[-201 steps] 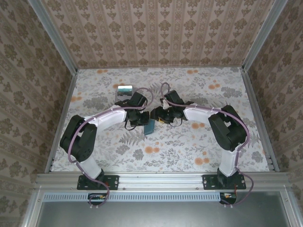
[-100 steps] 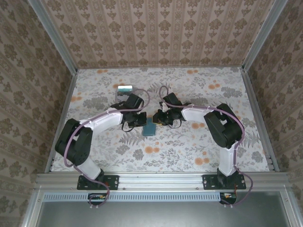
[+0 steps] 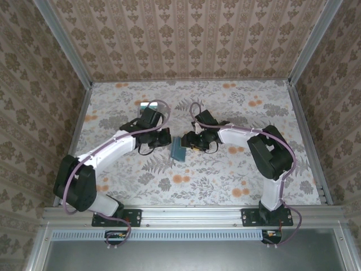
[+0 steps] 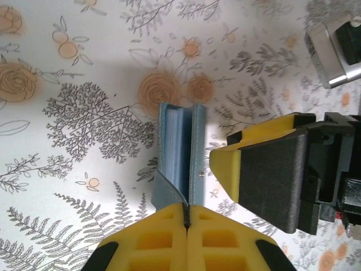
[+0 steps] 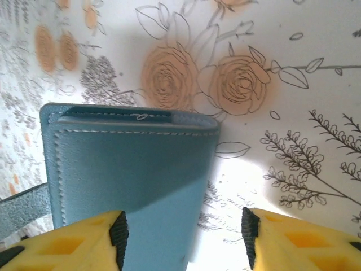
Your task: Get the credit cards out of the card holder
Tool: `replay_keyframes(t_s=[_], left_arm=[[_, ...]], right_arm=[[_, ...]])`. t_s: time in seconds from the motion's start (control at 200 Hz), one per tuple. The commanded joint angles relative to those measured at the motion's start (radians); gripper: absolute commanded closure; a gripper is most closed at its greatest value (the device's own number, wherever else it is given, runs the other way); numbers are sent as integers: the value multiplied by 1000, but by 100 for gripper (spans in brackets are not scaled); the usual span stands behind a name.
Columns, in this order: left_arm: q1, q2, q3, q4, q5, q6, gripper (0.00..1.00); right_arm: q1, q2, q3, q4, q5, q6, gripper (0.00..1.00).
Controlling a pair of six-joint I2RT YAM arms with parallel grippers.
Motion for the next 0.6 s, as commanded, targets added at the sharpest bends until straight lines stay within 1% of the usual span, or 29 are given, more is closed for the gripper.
replay_keyframes(t_s=[0.0,0.145,0.315,0.415,0.595], left_arm=[[4,-42,48,-41,15,22,100],[1,-55,50,-41,13,25,100],[-6,-43,35,-23,22,9,100],[-6,-38,35,-25,16,15,100],[-6,-29,41,-31,14,21,100]], right_arm=[[-6,-59,20,-25,-14,9,39],[-8,-90,-3,26,-52,51,40],[-6,-68,-1,50,-88,73,45],[-5,-47,1,46,-82,73,49],[-1,-38,18,15,-68,56,51]])
